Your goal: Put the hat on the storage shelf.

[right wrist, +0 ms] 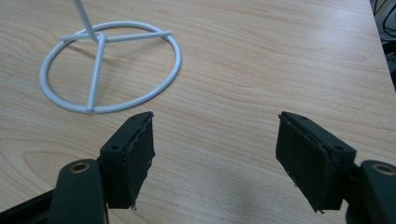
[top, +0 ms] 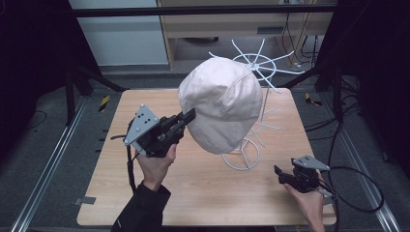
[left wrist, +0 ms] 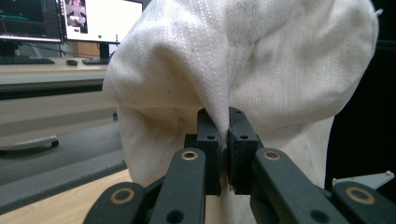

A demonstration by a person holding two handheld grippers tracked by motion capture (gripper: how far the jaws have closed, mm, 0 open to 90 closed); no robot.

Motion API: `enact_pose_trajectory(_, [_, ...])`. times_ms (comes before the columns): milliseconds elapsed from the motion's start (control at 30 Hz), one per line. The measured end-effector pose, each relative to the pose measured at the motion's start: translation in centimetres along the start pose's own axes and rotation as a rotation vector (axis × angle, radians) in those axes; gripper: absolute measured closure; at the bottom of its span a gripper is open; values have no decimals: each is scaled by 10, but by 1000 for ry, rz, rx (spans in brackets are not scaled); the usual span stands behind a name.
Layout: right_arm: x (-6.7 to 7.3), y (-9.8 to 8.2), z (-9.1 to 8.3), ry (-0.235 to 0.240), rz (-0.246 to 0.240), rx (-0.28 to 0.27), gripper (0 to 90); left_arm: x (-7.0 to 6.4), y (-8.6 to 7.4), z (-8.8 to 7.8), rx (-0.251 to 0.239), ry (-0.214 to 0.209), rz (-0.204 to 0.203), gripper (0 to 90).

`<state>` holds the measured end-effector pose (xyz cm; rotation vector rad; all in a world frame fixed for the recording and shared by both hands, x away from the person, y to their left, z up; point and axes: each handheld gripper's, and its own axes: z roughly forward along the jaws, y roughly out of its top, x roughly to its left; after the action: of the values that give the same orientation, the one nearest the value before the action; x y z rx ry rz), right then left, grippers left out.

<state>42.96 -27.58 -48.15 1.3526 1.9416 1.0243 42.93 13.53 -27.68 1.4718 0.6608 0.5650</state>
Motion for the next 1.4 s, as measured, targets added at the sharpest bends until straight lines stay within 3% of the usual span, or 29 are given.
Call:
enact_pose_trajectory(433, [-2, -1, 0, 4, 10, 0, 278, -2, -12, 9, 54, 11, 16, 806])
enact_pose_trajectory(800, [-2, -1, -1, 7, 13, 3, 269, 1, -17, 9, 60, 10, 19, 621])
enact_pose_trajectory(1167, [-3, -1, -1, 1, 11, 1, 262, 1, -20, -4, 58, 14, 39, 419])
enact_pose_trajectory(1400, [-2, -1, -1, 1, 24, 5, 252, 3, -19, -22, 72, 30, 53, 353])
